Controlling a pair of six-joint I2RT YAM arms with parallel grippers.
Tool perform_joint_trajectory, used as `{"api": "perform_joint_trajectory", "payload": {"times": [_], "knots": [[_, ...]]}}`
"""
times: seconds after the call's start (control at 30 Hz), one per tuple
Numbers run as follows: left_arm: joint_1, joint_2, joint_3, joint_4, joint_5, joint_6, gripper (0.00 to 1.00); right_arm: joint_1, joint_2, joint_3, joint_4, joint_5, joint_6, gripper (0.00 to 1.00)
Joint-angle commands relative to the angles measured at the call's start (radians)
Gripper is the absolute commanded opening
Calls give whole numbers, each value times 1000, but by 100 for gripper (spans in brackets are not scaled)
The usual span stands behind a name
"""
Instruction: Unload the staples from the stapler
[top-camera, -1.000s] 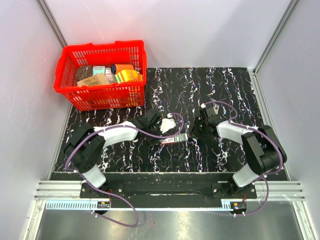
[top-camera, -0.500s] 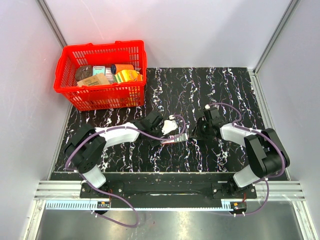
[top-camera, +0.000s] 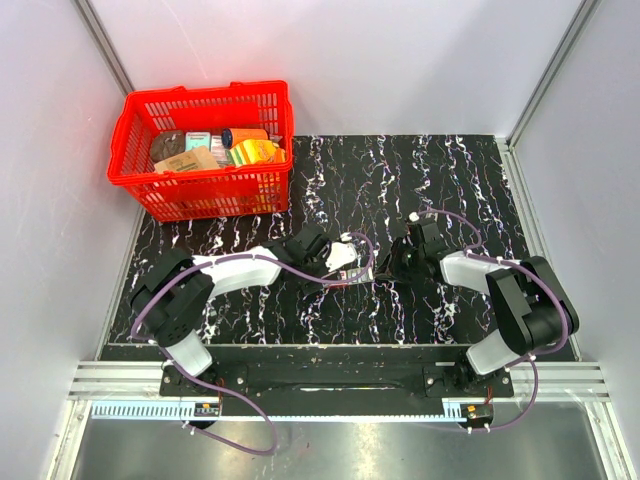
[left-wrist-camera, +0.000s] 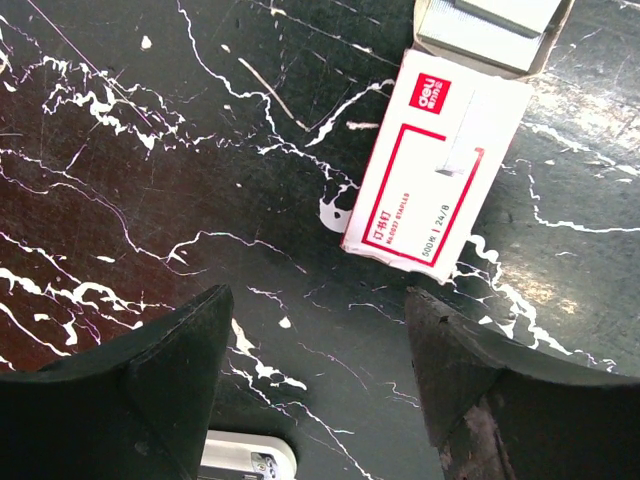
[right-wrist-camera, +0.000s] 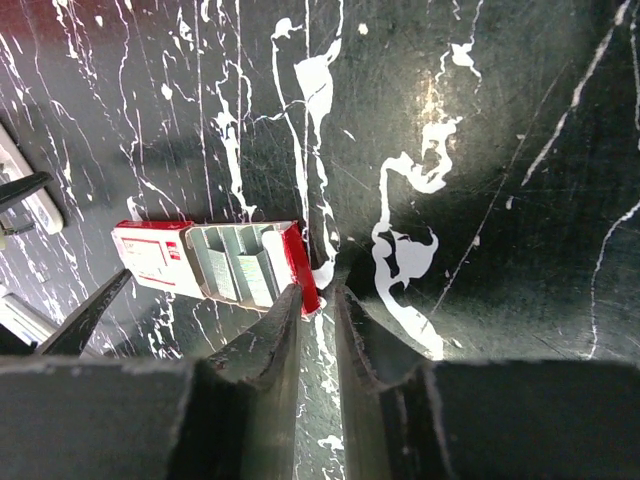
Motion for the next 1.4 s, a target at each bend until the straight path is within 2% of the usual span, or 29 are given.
{"api": "perform_joint_trajectory", "payload": {"times": [0.0, 0.6, 0.87, 1.37], "knots": [[-11, 11, 13, 34, -36, 9, 74, -6, 15, -3, 61, -33, 19, 24], [-16, 17, 7, 42, -53, 12, 73, -24, -60, -10, 27, 15, 12, 23], [-14, 18, 9, 42, -59, 17, 73, -24, -17, -26, 164, -118, 55, 22], [-16, 14, 10, 42, -64, 17, 73, -24, 30, -43, 178, -114, 43, 19]]}}
